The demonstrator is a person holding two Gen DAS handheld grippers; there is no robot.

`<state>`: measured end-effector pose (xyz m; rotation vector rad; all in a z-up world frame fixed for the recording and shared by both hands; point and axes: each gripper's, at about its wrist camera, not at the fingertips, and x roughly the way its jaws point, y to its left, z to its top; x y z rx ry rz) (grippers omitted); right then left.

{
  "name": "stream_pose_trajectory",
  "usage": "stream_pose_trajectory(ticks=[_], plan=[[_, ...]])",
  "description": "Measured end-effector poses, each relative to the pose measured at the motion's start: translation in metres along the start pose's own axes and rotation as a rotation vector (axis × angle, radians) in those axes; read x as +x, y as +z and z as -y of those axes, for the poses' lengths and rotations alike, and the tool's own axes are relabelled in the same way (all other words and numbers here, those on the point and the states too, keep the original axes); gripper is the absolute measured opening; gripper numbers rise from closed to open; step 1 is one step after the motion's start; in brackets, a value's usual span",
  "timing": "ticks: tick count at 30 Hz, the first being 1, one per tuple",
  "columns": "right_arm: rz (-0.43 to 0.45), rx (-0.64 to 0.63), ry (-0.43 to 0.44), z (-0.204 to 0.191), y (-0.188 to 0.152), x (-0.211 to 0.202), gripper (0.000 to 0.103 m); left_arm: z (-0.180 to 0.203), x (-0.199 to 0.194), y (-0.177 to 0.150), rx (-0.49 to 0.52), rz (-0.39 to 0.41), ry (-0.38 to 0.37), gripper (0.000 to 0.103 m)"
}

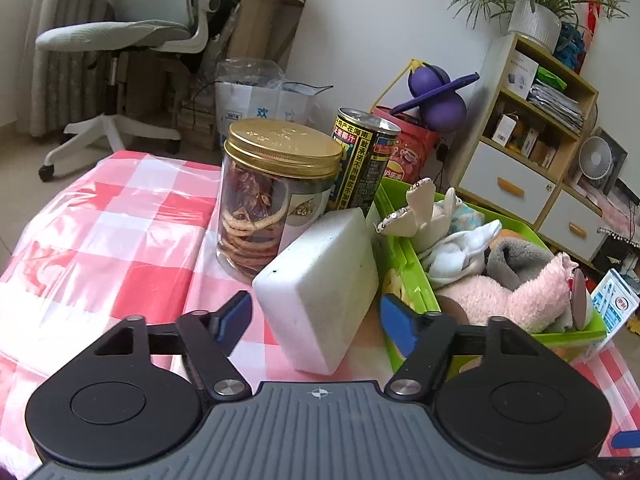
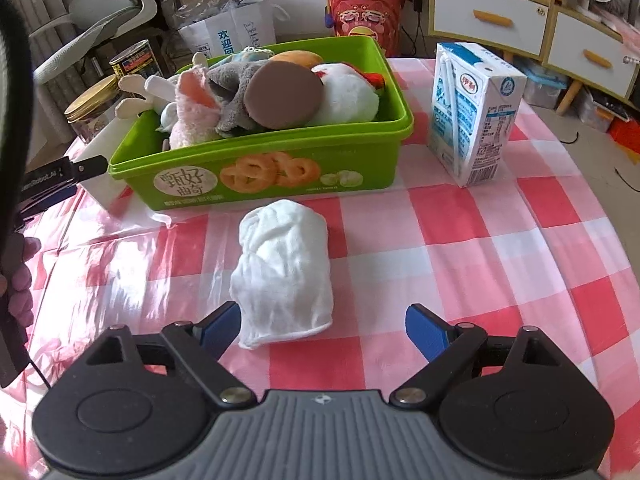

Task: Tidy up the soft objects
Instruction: 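Grasp the white cloth bundle with the right tool while the left tool approaches the white sponge, then carry the white cloth into the bin with the right tool while the left tool carries the white sponge there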

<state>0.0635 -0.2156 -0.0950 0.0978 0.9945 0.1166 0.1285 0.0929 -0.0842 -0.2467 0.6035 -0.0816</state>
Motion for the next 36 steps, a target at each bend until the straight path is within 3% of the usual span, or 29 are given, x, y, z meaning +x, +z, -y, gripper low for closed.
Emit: stream_pose_trajectory(ticks=[3,8,13,16,17,20,24,36], plan=[[-0.007,-0.002,0.019,-0.001,0.0,0.003,0.06,0.0,0.001,0.0,-0.023,0.004,0.028,0.059],[-0.009,-0.007,0.022,-0.003,0.0,0.005,0.054,-0.003,0.004,0.002,-0.054,0.009,0.051,0.059],[-0.01,-0.01,0.021,-0.003,0.002,0.008,0.047,-0.008,0.008,0.002,-0.09,-0.002,0.023,0.057],[-0.005,-0.018,0.027,-0.004,0.003,0.008,0.04,-0.006,0.007,0.001,-0.081,-0.003,0.023,0.04],[-0.005,-0.018,0.03,-0.004,0.003,0.009,0.038,-0.005,0.007,0.001,-0.076,-0.004,0.028,0.041],[-0.008,-0.022,0.041,-0.005,0.003,0.01,0.026,-0.003,0.003,0.001,-0.067,-0.001,0.033,0.037],[-0.016,-0.035,0.065,-0.006,0.005,0.013,0.0,0.0,-0.004,0.002,-0.053,-0.001,0.043,0.035],[0.026,0.044,0.139,0.007,0.012,-0.007,0.0,0.009,-0.048,0.01,-0.05,0.001,0.07,0.034]])
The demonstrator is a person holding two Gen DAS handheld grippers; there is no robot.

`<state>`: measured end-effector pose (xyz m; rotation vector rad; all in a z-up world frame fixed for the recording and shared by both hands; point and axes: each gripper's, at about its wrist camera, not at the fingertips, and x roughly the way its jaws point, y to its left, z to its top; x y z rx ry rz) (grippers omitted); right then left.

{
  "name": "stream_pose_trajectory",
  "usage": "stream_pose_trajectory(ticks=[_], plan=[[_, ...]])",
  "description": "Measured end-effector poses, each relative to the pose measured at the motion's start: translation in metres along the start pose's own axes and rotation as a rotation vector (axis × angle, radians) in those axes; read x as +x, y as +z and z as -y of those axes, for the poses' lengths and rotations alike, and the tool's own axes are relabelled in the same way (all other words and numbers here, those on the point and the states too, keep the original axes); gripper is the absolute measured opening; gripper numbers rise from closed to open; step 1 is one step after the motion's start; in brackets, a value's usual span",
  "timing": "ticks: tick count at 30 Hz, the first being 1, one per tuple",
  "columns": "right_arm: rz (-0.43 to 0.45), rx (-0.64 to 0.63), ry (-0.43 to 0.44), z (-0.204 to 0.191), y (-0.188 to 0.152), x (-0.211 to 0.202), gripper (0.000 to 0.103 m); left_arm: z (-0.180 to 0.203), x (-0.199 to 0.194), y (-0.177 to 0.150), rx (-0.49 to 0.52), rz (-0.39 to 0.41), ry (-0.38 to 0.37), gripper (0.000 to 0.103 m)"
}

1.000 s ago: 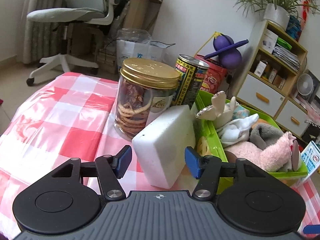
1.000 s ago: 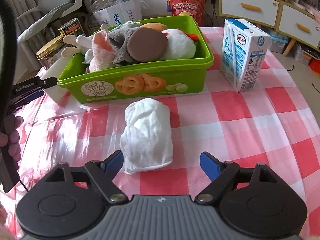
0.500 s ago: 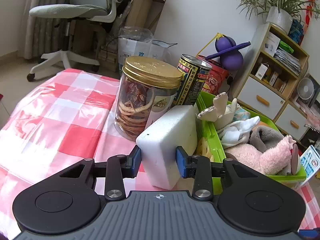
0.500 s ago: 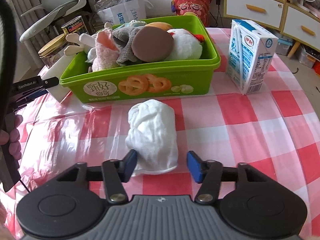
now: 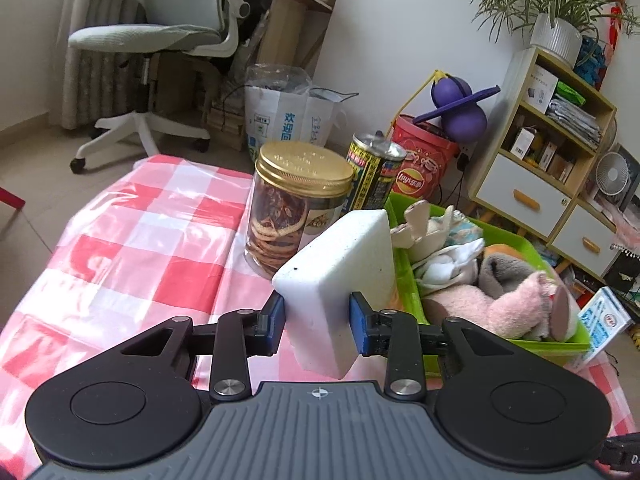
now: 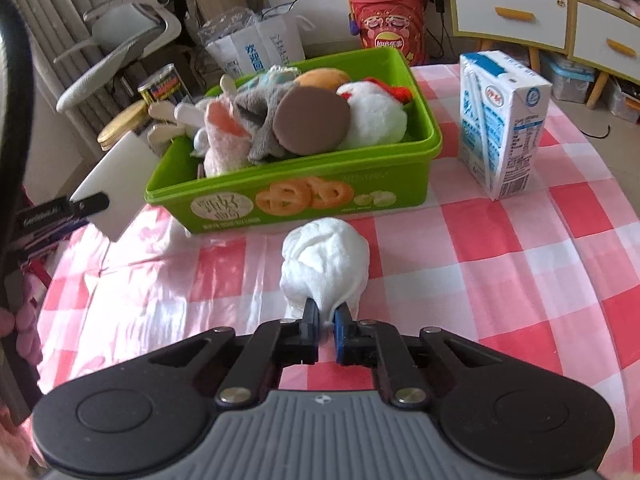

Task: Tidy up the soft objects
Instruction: 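Carry the white cloth into the bin with the right tool while the left tool carries the white sponge there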

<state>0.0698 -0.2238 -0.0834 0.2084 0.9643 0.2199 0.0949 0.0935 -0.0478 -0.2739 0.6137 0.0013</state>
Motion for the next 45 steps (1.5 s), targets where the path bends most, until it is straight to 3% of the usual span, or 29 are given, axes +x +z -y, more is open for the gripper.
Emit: stream_pose_trajectory(ticks=[11,21,25,31,36,45], plan=[[0.101,0.083,0.087,0.009,0.01,-0.038,0.0,0.017,-0.034,0.012,-0.06,0.032,-0.069,0.034],[0.287,0.07,0.088,0.006,0.051,-0.066,0.0,0.047,-0.017,0.023,-0.145,0.007,-0.15,0.034],[0.31,0.085,0.071,0.012,0.077,-0.051,0.0,0.062,-0.001,0.032,-0.171,-0.001,-0.169,0.034],[0.295,0.047,-0.023,0.013,0.115,-0.01,0.0,0.086,0.027,0.043,-0.091,0.006,-0.144,0.035],[0.285,0.035,-0.044,0.018,0.141,0.018,0.0,0.095,0.054,0.042,-0.076,-0.022,-0.126,0.035],[0.229,-0.047,-0.136,0.016,0.158,0.068,0.0,0.098,0.078,0.034,0.0,-0.046,-0.054,0.036]])
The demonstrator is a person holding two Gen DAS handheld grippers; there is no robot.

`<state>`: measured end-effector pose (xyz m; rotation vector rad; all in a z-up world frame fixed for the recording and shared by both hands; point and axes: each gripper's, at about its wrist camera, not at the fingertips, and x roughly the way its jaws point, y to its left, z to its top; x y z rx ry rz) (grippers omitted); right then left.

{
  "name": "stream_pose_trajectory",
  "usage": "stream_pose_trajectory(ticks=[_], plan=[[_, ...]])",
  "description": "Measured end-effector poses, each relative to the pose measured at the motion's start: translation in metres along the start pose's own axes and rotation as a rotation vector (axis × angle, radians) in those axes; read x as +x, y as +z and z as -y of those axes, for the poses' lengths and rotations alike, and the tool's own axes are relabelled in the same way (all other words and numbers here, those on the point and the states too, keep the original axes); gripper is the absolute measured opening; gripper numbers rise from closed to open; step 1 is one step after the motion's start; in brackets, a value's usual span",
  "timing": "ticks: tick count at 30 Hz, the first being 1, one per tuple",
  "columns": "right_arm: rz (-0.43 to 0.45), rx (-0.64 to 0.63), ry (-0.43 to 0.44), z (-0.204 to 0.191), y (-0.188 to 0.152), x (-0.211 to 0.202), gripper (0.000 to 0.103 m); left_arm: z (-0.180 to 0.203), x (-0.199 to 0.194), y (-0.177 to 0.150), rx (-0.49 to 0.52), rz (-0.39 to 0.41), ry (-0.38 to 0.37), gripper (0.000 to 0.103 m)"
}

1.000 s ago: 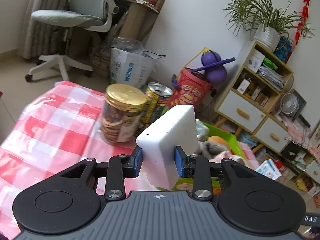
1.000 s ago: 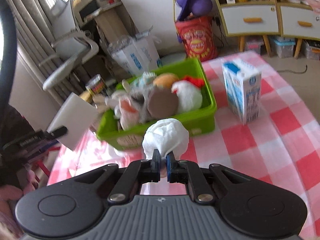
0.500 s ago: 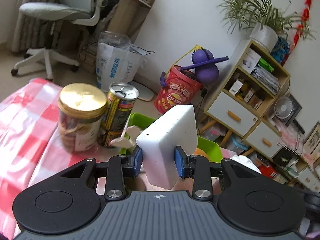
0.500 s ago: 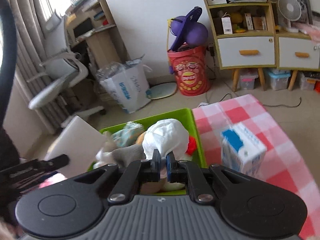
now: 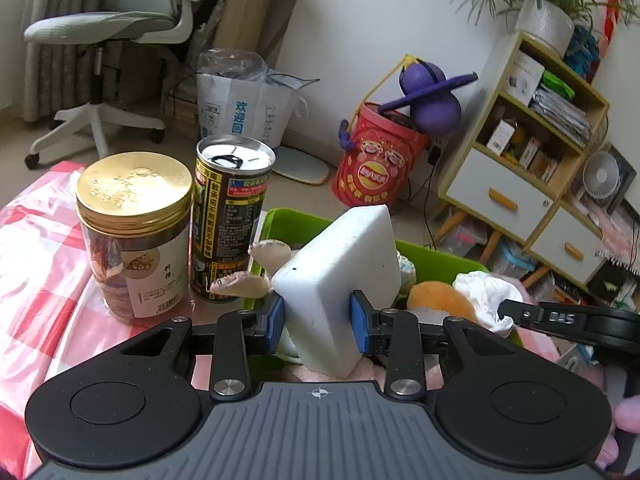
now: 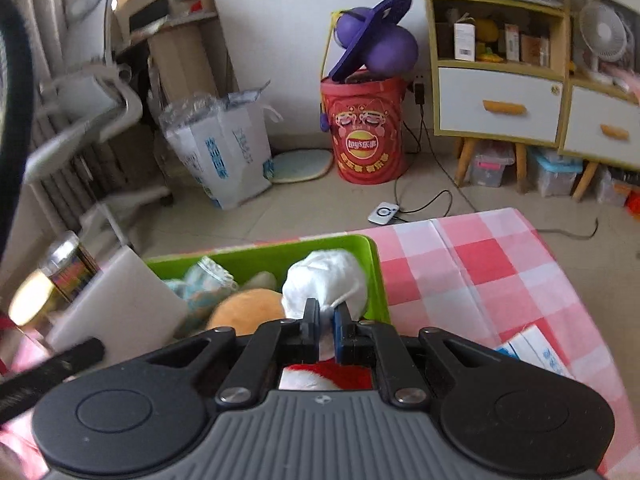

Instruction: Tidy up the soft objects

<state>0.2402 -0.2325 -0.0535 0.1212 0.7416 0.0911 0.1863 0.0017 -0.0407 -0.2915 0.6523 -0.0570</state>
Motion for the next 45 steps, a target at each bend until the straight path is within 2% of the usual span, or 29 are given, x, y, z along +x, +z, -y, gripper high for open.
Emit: stream_pose_trajectory(ticks=[3,6,8,10,12,16,18,23,33,35,37,45], plan=[[-0.008,-0.045,-0.022,-0.002,-0.001,0.005,0.0,0.002,-0.003,0.001,0.045,0.014,-0.009,0.038],[0.007,-0.005,0.012,0.003,0.001,-0.004,0.0,0.005,-0.009,0.002,0.09,0.026,-0.02,0.043],[0.023,0.023,0.037,0.007,0.005,-0.014,0.01,0.006,-0.013,0.002,0.103,0.034,-0.022,0.047],[0.039,0.026,0.046,0.008,0.008,-0.025,0.017,0.007,-0.018,0.002,0.109,0.031,-0.027,0.061],[0.049,0.018,0.044,0.007,0.009,-0.036,0.021,0.007,-0.026,0.0,0.118,0.038,-0.033,0.066],[0.076,0.006,0.052,0.006,0.006,-0.066,0.038,0.003,-0.042,-0.004,0.146,0.035,-0.022,0.076],[0.087,0.006,0.054,0.008,0.003,-0.079,0.038,0.0,-0.052,-0.007,0.157,0.03,-0.013,0.081],[0.101,0.029,0.049,0.014,-0.009,-0.111,0.04,-0.012,-0.077,-0.017,0.165,-0.004,0.01,0.083],[0.091,0.057,0.049,0.018,-0.053,-0.164,0.052,-0.025,-0.125,-0.044,0.158,-0.092,0.075,0.085],[0.081,0.058,0.049,0.016,-0.063,-0.173,0.054,-0.026,-0.135,-0.05,0.151,-0.103,0.087,0.089],[0.064,0.05,0.044,0.012,-0.072,-0.18,0.057,-0.024,-0.144,-0.055,0.152,-0.104,0.111,0.098],[0.008,0.012,0.003,-0.01,-0.108,-0.2,0.07,-0.002,-0.169,-0.073,0.222,-0.134,0.186,0.098]])
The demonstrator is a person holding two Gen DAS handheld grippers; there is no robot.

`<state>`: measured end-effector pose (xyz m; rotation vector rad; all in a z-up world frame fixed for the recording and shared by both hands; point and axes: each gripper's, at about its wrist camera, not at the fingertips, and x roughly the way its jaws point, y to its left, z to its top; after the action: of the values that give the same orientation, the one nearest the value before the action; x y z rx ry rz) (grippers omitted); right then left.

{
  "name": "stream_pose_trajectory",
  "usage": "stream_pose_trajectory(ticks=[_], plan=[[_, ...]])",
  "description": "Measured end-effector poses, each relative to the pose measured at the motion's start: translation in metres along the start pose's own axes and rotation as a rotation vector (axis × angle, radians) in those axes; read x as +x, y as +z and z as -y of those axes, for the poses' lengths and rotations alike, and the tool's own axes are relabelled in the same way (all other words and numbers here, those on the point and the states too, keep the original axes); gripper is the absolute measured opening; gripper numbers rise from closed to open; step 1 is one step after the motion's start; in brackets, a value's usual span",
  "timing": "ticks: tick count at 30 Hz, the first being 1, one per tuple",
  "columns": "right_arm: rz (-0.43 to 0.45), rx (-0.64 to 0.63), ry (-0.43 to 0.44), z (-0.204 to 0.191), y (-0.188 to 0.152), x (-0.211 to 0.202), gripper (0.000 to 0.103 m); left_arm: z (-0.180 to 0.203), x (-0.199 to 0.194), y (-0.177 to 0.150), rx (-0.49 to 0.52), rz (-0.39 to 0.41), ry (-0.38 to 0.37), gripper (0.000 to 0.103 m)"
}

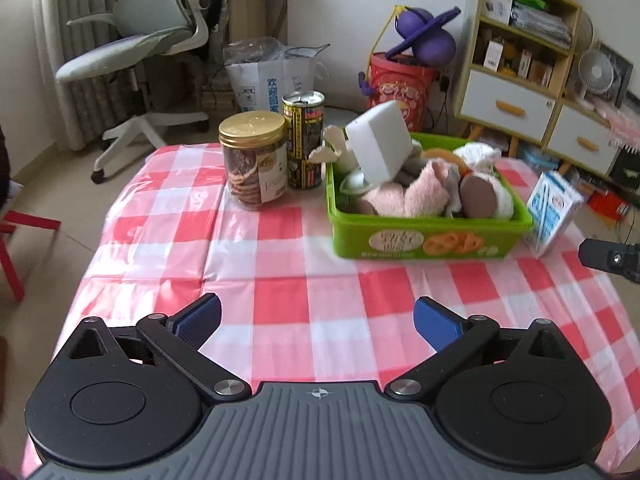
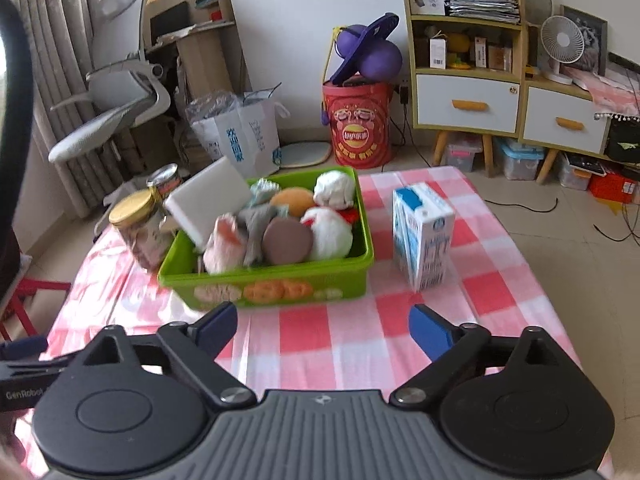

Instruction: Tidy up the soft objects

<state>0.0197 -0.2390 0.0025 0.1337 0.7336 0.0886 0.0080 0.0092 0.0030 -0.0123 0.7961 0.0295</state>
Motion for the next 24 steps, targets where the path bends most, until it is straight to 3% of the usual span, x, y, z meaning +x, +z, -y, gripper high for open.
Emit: stream_pose_trajectory(ticks=[5,24], plan=[[-0.039,-0.025,-0.051,-0.009,-0.019,0.001,0.071,0.008,-0.01,-0.006,0.009,-0.006,0.012,0.098],[-0.1,0.004,-0.057,-0.018,-0.025,0.011,0.073,0.029,-0.011,-0.008,0.025,-0.037,0.01,0.098]])
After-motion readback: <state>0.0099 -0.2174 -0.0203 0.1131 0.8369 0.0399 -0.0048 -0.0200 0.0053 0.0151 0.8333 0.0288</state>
